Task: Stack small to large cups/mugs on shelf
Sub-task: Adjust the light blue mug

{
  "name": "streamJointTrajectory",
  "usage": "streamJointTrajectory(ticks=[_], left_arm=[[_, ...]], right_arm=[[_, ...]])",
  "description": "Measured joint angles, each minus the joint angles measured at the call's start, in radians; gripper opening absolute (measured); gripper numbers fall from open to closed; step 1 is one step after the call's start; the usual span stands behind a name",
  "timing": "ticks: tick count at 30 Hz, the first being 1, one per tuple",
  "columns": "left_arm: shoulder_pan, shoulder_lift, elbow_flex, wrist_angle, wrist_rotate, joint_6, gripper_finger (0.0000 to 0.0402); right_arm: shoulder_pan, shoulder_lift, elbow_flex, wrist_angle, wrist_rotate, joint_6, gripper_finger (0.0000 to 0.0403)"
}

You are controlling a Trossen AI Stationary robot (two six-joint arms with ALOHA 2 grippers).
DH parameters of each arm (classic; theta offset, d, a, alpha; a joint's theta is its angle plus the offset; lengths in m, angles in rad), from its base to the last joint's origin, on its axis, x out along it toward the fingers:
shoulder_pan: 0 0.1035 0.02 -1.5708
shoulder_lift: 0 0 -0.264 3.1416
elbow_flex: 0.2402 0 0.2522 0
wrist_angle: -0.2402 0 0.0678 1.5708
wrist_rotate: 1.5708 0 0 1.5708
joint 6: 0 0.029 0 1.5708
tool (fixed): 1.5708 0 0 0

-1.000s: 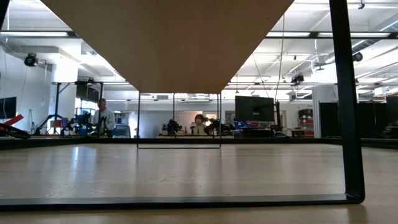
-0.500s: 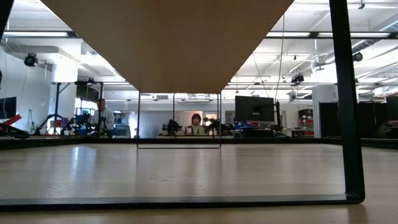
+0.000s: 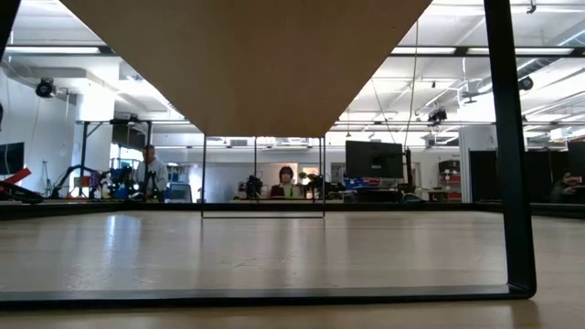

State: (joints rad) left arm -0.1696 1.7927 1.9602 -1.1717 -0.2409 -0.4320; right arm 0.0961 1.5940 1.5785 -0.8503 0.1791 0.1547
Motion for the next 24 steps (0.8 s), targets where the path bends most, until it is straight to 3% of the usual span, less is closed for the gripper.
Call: streamJointTrajectory(ticks=[7, 24], left_arm=[[0.0, 0.0, -0.059, 0.031, 0.006, -0.006, 0.0], [0.005, 0.0, -0.067, 0.037, 0.041, 0.0, 0.0]], right_arm=[[-0.015, 0.0, -0.026, 0.002, 0.005, 0.003, 0.0009], [-0.025, 0.0, -0.121, 0.105, -0.03, 0.037, 0.0008]])
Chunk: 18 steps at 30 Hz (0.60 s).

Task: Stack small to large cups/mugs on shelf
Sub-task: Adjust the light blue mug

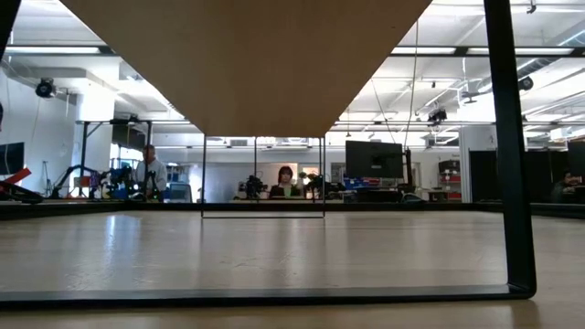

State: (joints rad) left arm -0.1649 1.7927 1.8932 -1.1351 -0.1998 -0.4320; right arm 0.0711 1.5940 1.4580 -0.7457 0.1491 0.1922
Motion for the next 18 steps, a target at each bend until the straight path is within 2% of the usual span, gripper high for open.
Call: streamJointTrajectory(ticks=[10, 14, 18], left_arm=[[0.0, 0.0, -0.004, -0.011, 0.033, -0.004, 0.0], [0.0, 0.0, -0.004, -0.01, 0.05, -0.005, 0.0], [0.0, 0.0, -0.004, -0.01, 0.052, -0.005, 0.0]], right_arm=[[0.0, 0.0, 0.004, 0.005, -0.004, 0.0, 0.0008], [0.0, 0.0, -0.002, 0.044, -0.069, 0.0, 0.0008], [0.0, 0.0, -0.003, 0.076, -0.077, 0.0, 0.0008]])
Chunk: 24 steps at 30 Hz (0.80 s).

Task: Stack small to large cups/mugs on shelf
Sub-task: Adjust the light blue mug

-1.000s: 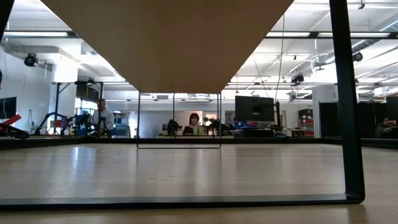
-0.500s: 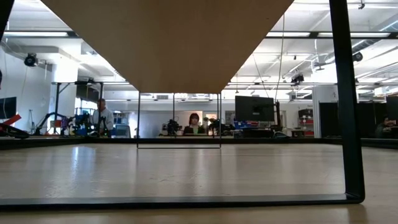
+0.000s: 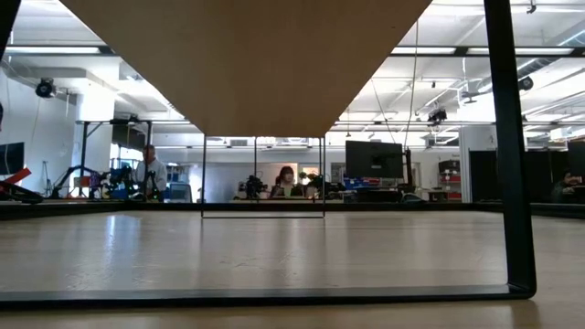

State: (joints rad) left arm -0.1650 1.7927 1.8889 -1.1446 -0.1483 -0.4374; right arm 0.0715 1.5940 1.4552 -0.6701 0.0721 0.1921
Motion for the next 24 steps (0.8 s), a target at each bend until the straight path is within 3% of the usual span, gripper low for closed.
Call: streamJointTrajectory(ticks=[24], left_arm=[[0.0, -0.001, 0.015, 0.0, 0.023, 0.006, 0.0]], right_arm=[[0.006, 0.0, 0.0, 0.025, -0.01, 0.017, 0.0008]])
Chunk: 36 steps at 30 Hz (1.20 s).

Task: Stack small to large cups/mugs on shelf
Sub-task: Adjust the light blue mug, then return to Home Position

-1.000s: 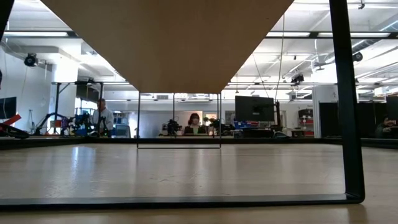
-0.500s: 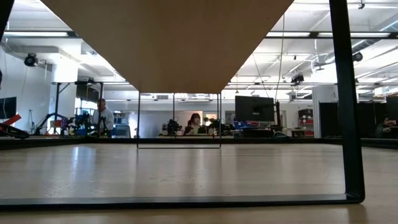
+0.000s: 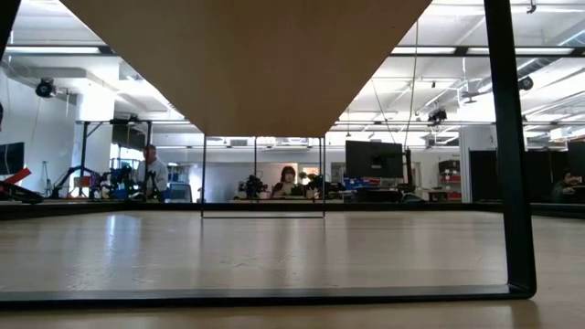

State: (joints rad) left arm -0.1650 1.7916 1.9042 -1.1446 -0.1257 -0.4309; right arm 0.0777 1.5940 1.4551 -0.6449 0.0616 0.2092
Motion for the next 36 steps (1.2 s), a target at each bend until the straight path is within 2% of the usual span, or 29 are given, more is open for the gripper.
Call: streamJointTrajectory(ticks=[9, 15, 28, 36], left_arm=[[0.0, -0.016, 0.053, -0.029, -0.01, 0.001, 0.0], [0.0, -0.061, 0.112, -0.056, -0.01, 0.002, 0.0], [0.0, -0.373, 0.1, -0.095, -0.023, -0.005, 0.0], [0.0, -0.497, 0.091, -0.091, -0.022, -0.001, 0.0]], right_arm=[[0.0, -0.043, 0.0, -0.056, 0.018, -0.003, 0.0008], [0.0, -0.141, 0.004, -0.089, 0.021, -0.003, 0.0008], [0.0, -0.442, 0.013, -0.109, 0.02, -0.066, 0.0009], [0.0, -0.565, 0.013, -0.107, 0.018, -0.053, 0.0009]])
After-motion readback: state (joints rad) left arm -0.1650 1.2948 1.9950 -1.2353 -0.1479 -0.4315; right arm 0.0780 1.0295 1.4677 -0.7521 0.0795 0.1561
